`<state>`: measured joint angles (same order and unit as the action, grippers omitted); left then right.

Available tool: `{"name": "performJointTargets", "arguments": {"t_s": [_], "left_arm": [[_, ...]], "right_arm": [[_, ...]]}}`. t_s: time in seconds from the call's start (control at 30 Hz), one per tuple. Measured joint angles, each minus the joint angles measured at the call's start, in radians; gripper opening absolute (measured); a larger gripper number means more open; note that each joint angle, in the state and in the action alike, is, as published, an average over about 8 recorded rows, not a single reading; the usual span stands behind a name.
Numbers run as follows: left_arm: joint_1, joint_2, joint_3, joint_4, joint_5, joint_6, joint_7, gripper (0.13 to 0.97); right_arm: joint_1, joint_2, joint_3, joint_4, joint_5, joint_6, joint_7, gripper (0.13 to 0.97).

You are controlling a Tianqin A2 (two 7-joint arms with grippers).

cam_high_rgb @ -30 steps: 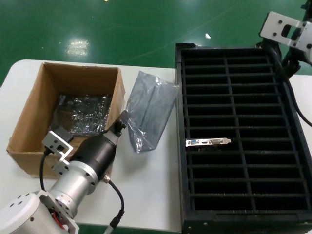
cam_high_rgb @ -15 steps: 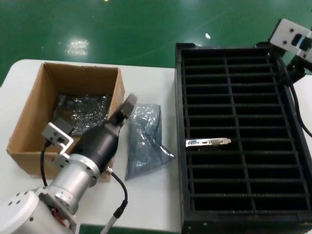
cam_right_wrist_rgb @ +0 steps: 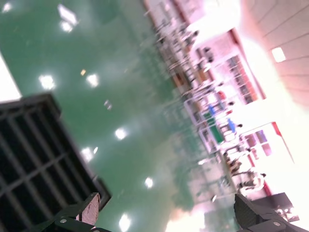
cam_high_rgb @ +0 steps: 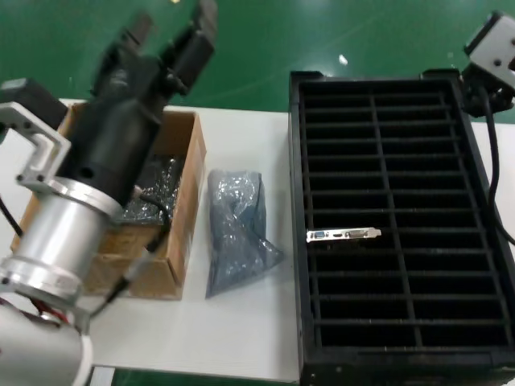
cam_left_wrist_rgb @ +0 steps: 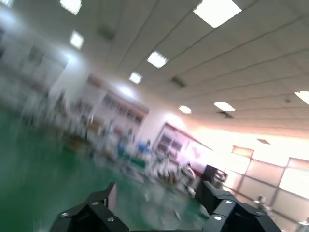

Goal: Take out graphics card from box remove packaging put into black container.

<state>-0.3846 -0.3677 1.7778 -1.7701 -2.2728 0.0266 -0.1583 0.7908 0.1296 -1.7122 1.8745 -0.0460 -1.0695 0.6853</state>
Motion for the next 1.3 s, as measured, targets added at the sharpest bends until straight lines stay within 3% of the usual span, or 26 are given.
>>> {"name": "performJointTargets", "arguments": {"t_s": [0.13, 0.27, 0.43, 0.57, 0.83, 1.3], "left_arm": [[-0.002, 0.033, -0.082, -0.040, 0.096, 0.055, 0.099, 0.624], [-0.004, 0.047, -0.116, -0.049, 0.136, 0.079, 0.142, 0.692], [0.009, 0.048, -0.120, -0.041, 0.150, 0.077, 0.145, 0.804], [0.026, 0.049, -0.122, -0.031, 0.164, 0.072, 0.144, 0.804], [0.067, 0.051, -0.128, -0.009, 0.199, 0.061, 0.146, 0.917], [0.140, 0.055, -0.140, 0.032, 0.262, 0.041, 0.149, 0.965]], "right_arm": [[-0.024, -0.037, 0.043, 0.045, 0.027, 0.054, -0.027, 0.966], [-0.041, -0.054, 0.064, 0.057, 0.056, 0.093, -0.046, 0.966], [-0.068, -0.048, 0.067, 0.047, 0.122, 0.131, -0.070, 0.966], [-0.101, -0.038, 0.068, 0.032, 0.199, 0.173, -0.097, 0.966], [-0.179, -0.014, 0.073, -0.003, 0.386, 0.274, -0.163, 0.966], [-0.319, 0.028, 0.082, -0.065, 0.721, 0.457, -0.284, 0.966]]}}
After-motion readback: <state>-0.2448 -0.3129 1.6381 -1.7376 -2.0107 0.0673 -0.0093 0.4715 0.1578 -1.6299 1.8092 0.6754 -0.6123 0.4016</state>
